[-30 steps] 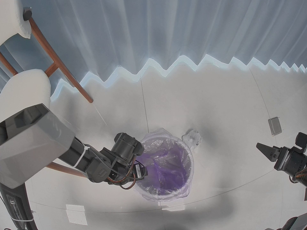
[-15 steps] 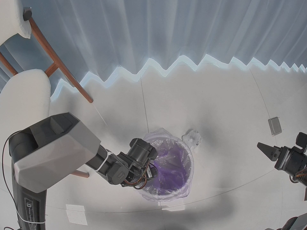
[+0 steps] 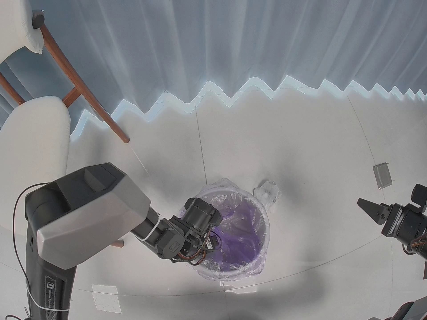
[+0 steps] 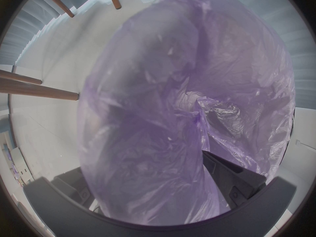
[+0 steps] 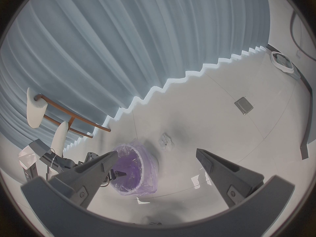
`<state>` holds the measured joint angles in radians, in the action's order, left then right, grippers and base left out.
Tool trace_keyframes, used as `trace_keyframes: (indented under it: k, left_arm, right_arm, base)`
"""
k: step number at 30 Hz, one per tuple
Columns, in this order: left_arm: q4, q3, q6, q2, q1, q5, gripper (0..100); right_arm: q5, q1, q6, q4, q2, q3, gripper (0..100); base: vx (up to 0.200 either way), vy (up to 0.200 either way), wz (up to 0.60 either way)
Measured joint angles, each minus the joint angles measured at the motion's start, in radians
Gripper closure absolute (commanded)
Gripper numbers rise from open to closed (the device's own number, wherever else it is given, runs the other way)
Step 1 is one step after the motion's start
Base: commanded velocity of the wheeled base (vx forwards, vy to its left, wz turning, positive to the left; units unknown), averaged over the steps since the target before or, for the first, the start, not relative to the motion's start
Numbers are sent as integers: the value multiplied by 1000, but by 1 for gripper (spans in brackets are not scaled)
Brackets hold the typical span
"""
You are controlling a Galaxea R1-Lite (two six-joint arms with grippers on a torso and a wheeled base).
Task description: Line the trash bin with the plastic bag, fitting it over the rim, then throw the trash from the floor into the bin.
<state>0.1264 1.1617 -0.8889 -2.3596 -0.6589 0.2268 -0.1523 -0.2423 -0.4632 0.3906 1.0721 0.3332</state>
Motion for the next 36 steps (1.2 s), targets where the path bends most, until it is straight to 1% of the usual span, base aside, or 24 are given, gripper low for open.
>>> trace_keyframes:
  k: [3, 4, 18, 21, 24, 28, 30, 33, 36]
  left_arm:
    - [1, 8, -1, -9, 0, 1, 0]
    - [1, 10, -1, -12, 0, 1, 100]
    - [-2, 15, 7, -32, 9, 4, 100]
    - [-1, 14, 31, -27, 15, 2, 100]
    - [1, 16, 80, -13, 41, 3, 100]
    - [18, 26, 197, 9, 68, -6, 100]
    - [35, 34, 277, 23, 89, -21, 100]
    - [76, 54, 432, 45, 118, -70, 100]
    - [102, 78, 567, 60, 147, -120, 100]
  right_arm:
    - [0, 1, 0, 0, 0, 0, 0]
    - [0, 1, 0, 0, 1, 0, 0]
    - [-1, 6, 0, -1, 1, 0, 0]
    - [-1, 7, 0, -1, 1, -1, 0]
    - [-1, 7, 0, 0, 1, -2, 0]
    - [-1, 7, 0, -1, 1, -5, 0]
    - [-1, 7, 0, 0, 1, -7, 0]
    - [-1, 7, 0, 0, 0, -12, 0]
    - [-1, 7, 0, 0, -1, -15, 0]
  base:
    - [0, 0, 0]
    - [0, 0, 0]
    - [0, 0, 0]
    - [0, 0, 0]
    - [0, 0, 0]
    - [0, 0, 0]
    - [0, 0, 0]
    - [0, 0, 0]
    - [0, 0, 0]
